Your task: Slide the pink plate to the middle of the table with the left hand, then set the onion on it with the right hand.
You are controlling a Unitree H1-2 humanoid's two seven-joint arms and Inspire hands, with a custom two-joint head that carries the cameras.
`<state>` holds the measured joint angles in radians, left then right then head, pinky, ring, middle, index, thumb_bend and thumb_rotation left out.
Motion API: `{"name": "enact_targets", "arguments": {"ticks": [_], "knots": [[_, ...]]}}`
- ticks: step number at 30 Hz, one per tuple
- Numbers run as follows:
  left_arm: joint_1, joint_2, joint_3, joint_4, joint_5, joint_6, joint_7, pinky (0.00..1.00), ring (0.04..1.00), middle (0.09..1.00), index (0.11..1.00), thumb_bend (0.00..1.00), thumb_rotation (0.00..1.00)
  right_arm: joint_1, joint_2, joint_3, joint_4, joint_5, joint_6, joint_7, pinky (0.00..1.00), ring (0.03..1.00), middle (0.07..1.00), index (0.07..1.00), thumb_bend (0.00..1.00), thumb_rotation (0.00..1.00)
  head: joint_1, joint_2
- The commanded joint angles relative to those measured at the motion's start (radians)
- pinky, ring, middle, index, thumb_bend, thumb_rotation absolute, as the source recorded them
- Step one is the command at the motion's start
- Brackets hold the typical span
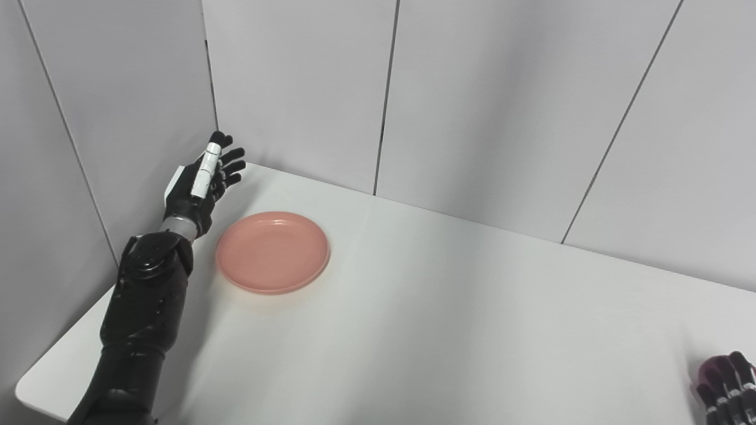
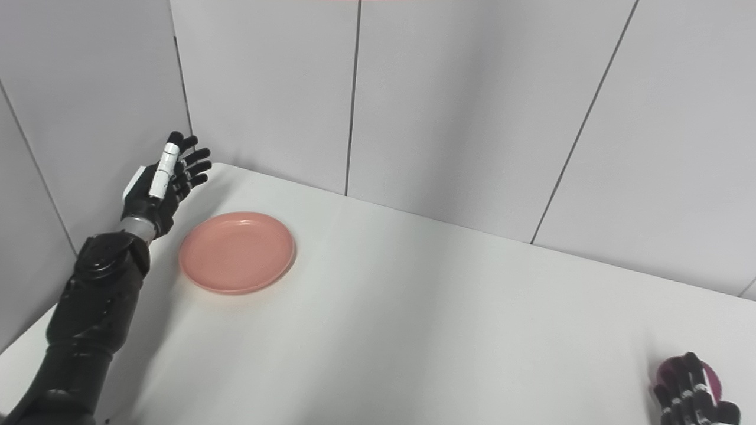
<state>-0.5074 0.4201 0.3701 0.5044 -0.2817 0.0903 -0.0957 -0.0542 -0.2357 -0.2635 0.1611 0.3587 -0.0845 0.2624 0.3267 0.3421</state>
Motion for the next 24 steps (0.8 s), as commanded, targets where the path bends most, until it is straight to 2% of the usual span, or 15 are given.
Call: {"name": "enact_targets", "arguments": {"ticks": [1,5,8,11,14,17,24], "knots": [[-0.113,0.062,0.014,0.033,-0.002,-0.1,-0.002,0.85,0.836,0.828,0.858,0.9,0.84,0.098,0.08,0.024,0.18,-0.003,-0.062,0.011,1.0,1.0,0.986,1.0,0.77,1.0,-0.004,-0.001],[-0.134,0.069,0.014,0.12,0.005,-0.142,0.008,0.81,0.822,0.805,0.843,0.91,0.82,0.102,0.08,0.025,0.176,-0.005,-0.062,0.009,1.0,1.0,0.982,1.0,0.77,1.0,-0.007,0.004],[-0.144,0.074,0.007,0.174,0.007,-0.164,0.003,0.83,0.849,0.818,0.849,0.88,0.84,0.104,0.08,0.026,0.172,-0.005,-0.064,0.012,1.0,1.0,0.983,1.0,0.78,1.0,-0.008,0.006],[-0.141,0.071,-0.004,0.201,0.013,-0.179,-0.001,0.83,0.848,0.812,0.843,0.87,0.84,0.104,0.083,0.023,0.171,-0.005,-0.064,0.011,1.0,1.0,0.98,1.0,0.77,1.0,-0.011,0.008],[-0.136,0.066,-0.016,0.225,0.007,-0.183,-0.018,0.83,0.838,0.836,0.869,0.91,0.82,0.103,0.084,0.021,0.172,-0.008,-0.065,0.009,1.0,1.0,0.979,1.0,0.78,1.0,-0.011,0.008],[-0.135,0.06,-0.025,0.24,0.01,-0.176,-0.013,0.84,0.843,0.831,0.862,0.88,0.82,0.103,0.073,0.031,0.175,-0.005,-0.071,0.037,1.0,1.0,0.998,1.0,0.79,1.0,-0.012,0.009],[-0.137,0.063,-0.046,0.289,0.019,-0.203,-0.019,0.84,0.852,0.829,0.846,0.88,0.85,0.107,0.076,0.022,0.157,0.012,-0.05,0.052,1.0,1.0,1.0,1.0,0.79,1.0,-0.015,0.016]]}}
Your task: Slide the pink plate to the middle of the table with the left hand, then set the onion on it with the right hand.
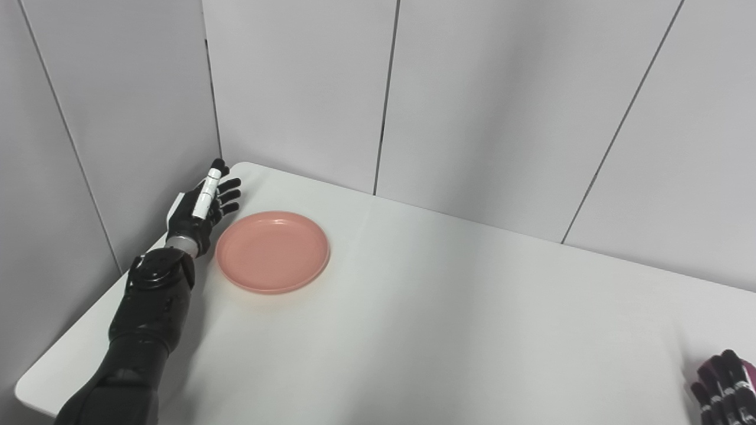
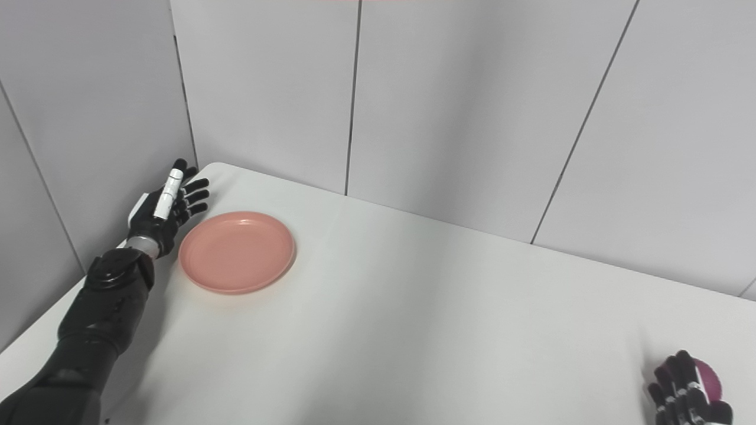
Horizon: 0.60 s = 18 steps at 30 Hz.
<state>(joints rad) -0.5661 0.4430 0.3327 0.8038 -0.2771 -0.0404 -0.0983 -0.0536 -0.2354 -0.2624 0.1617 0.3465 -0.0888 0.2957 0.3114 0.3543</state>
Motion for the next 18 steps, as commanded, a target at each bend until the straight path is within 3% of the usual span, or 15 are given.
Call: {"name": "enact_targets", "arguments": {"ticks": [1,12,18], "knots": [[-0.078,0.041,-0.011,-0.006,0.016,-0.074,-0.017,0.84,0.853,0.83,0.847,0.88,0.86,0.106,0.076,0.019,0.155,0.027,-0.043,0.021,1.0,1.0,1.0,1.0,0.79,1.0,0.0,0.003],[-0.033,0.016,-0.013,-0.015,0.001,-0.065,-0.026,0.79,0.802,0.802,0.86,0.86,0.87,0.111,0.07,0.023,0.145,0.018,-0.038,0.02,1.0,1.0,1.0,1.0,0.77,1.0,-0.001,0.01],[-0.005,-0.005,-0.013,-0.055,-0.028,-0.038,-0.054,0.8,0.819,0.826,0.881,0.85,0.87,0.113,0.068,0.021,0.143,0.021,-0.032,0.021,1.0,1.0,1.0,1.0,0.77,1.0,-0.002,0.014]]}}
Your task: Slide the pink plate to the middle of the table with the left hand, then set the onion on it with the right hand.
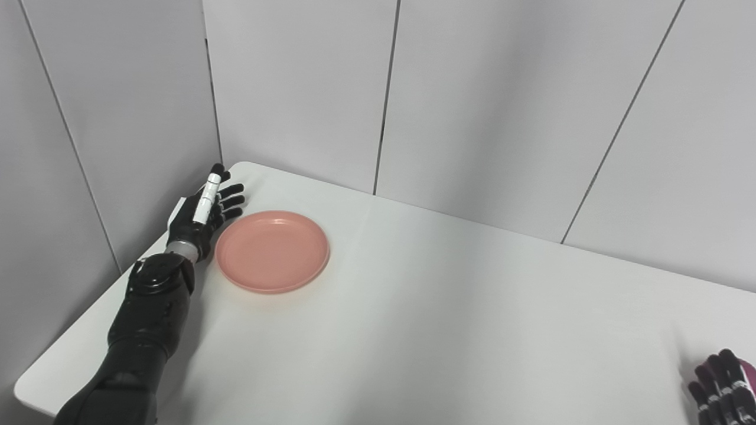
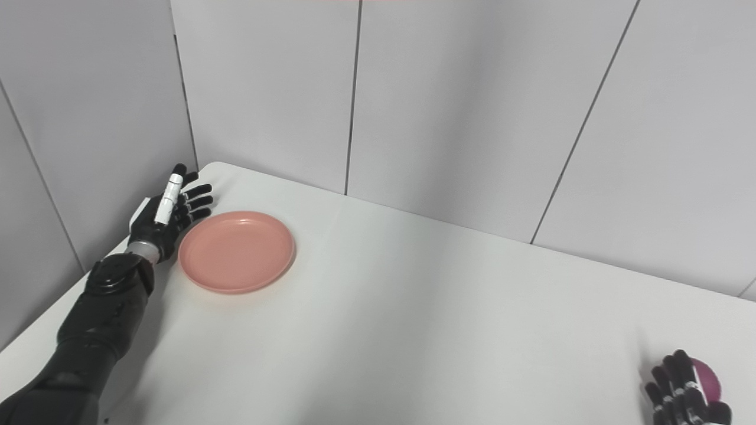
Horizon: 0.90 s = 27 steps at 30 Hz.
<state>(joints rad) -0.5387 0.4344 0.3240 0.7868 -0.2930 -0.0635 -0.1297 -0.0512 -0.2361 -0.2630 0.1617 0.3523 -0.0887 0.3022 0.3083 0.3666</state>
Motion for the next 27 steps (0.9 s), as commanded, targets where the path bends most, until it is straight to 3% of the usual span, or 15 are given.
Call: {"name": "enact_targets", "arguments": {"ticks": [1,12,27], "knots": [[-0.028,0.001,-0.005,-0.049,-0.013,-0.01,-0.024,0.8,0.816,0.823,0.882,0.85,0.87,0.111,0.07,0.021,0.142,0.016,-0.03,0.014,1.0,1.0,1.0,1.0,0.78,1.0,0.001,0.001],[0.018,-0.04,-0.014,-0.18,-0.047,0.06,-0.049,0.79,0.807,0.83,0.897,0.86,0.85,0.108,0.07,0.023,0.147,0.022,-0.027,0.017,1.0,1.0,1.0,1.0,0.79,1.0,-0.002,0.003],[0.077,-0.119,-0.048,-0.335,-0.043,0.096,-0.052,0.79,0.798,0.822,0.882,0.85,0.86,0.102,0.062,0.029,0.165,0.012,-0.037,0.018,1.0,1.0,1.0,1.0,0.8,1.0,-0.008,0.004]]}}
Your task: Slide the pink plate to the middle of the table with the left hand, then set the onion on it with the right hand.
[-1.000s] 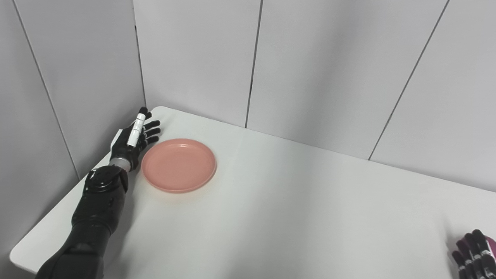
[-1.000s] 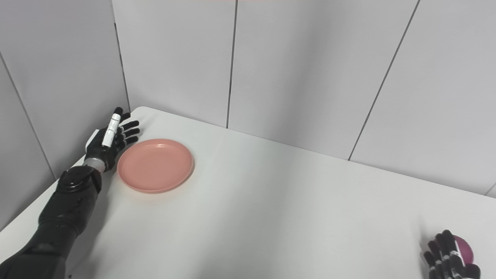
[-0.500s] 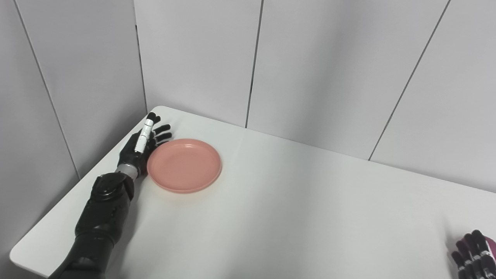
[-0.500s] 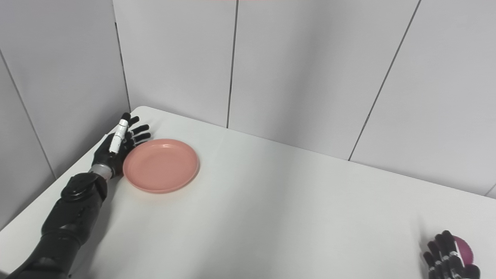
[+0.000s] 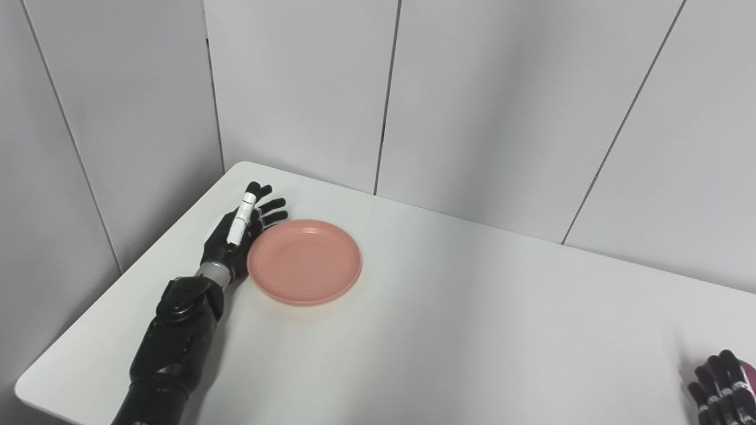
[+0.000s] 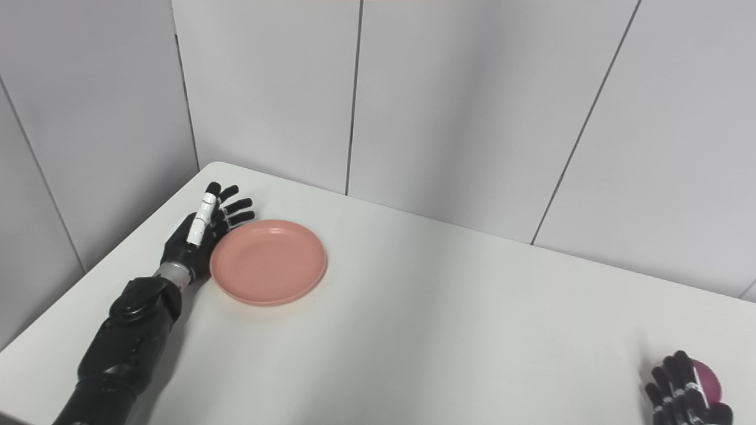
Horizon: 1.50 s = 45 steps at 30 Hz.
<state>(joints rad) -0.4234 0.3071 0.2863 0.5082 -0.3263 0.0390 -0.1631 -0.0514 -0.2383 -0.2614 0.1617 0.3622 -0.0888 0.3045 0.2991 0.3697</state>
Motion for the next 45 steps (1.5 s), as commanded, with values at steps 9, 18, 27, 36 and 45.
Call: {"name": "enact_targets", "arguments": {"ticks": [9,18,27,36,45], "knots": [[-0.01,-0.018,-0.075,-0.121,0.017,0.03,-0.045,0.8,0.815,0.829,0.904,0.89,0.87,0.105,0.067,0.031,0.157,-0.002,-0.032,0.01,1.0,1.0,1.0,1.0,0.8,1.0,-0.004,0.004],[-0.003,-0.047,-0.122,-0.168,-0.004,0.05,-0.064,0.82,0.823,0.835,0.912,0.87,0.86,0.104,0.074,0.033,0.157,0.006,-0.032,0.013,1.0,1.0,1.0,1.0,0.79,1.0,-0.015,0.008],[-0.002,-0.123,-0.147,-0.165,0.004,0.053,-0.053,0.84,0.836,0.839,0.912,0.82,0.89,0.105,0.092,0.036,0.146,-0.002,-0.037,-0.002,1.0,0.999,0.984,1.0,0.8,1.0,-0.06,0.022],[0.014,-0.227,-0.161,-0.203,-0.013,0.088,-0.029,0.86,0.839,0.833,0.916,0.79,0.92,0.115,0.113,0.047,0.109,-0.022,-0.031,-0.027,1.0,0.969,0.948,0.972,0.82,1.0,-0.124,0.051],[0.059,-0.304,-0.176,-0.269,-0.003,0.157,-0.003,0.85,0.832,0.83,0.916,0.81,0.91,0.122,0.143,0.059,0.088,-0.036,-0.056,-0.043,0.92,0.91,0.895,0.904,0.88,0.91,-0.211,0.105]]}}
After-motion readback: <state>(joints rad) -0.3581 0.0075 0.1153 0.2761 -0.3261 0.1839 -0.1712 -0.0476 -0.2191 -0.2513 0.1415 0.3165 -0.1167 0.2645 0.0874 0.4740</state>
